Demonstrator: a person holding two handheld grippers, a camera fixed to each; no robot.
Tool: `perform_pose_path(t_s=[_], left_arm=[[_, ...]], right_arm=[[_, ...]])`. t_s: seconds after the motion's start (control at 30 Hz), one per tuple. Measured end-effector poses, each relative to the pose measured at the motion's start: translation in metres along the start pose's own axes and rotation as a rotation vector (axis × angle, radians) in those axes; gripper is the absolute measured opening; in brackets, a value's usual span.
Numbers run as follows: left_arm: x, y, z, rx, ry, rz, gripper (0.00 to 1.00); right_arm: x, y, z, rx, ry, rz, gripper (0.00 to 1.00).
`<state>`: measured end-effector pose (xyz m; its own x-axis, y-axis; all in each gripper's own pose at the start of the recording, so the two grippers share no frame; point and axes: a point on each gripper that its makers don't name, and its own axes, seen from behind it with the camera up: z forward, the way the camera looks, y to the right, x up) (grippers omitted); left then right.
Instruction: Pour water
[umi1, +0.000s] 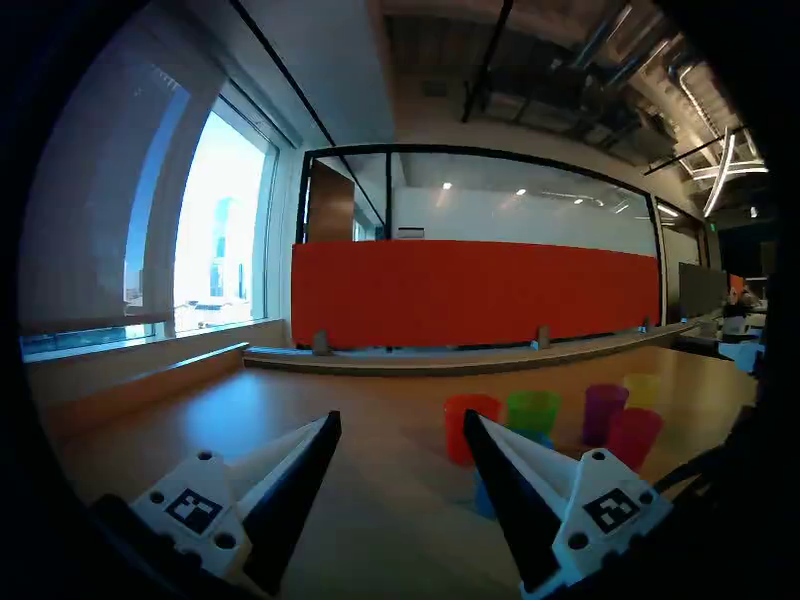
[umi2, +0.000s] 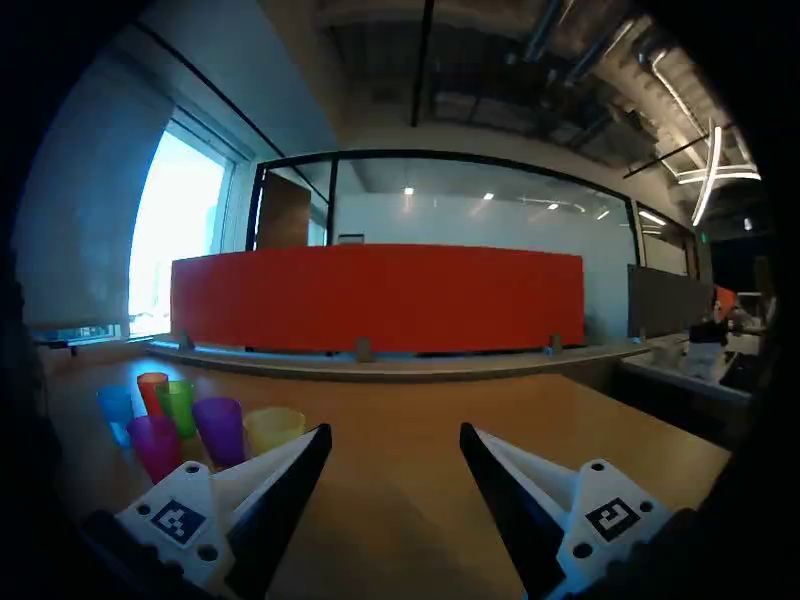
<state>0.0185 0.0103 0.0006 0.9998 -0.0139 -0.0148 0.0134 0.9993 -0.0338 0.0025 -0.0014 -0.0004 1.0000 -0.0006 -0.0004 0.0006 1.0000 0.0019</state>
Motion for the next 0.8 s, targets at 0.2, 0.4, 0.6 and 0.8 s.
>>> perform_pose_path(t_s=[0.2,0.4,0.6,0.8], left_arm=[[0.040,0.007,0.007,-0.042,0.007,-0.047,0.91],[0.079,0.003,0.016,-0.066,0.001,-0.038,0.91],[0.109,-0.003,0.026,-0.085,-0.013,-0.006,0.91],[0.143,-0.002,0.034,-0.116,-0.015,0.007,0.91]], right_arm=[[0.030,-0.016,-0.001,0.039,-0.003,-0.027,0.99],[0.063,-0.027,0.003,0.072,-0.038,-0.079,0.99],[0.098,-0.035,0.009,0.100,-0.065,-0.089,1.00],[0.140,-0.043,0.016,0.132,-0.057,-0.051,0.99]])
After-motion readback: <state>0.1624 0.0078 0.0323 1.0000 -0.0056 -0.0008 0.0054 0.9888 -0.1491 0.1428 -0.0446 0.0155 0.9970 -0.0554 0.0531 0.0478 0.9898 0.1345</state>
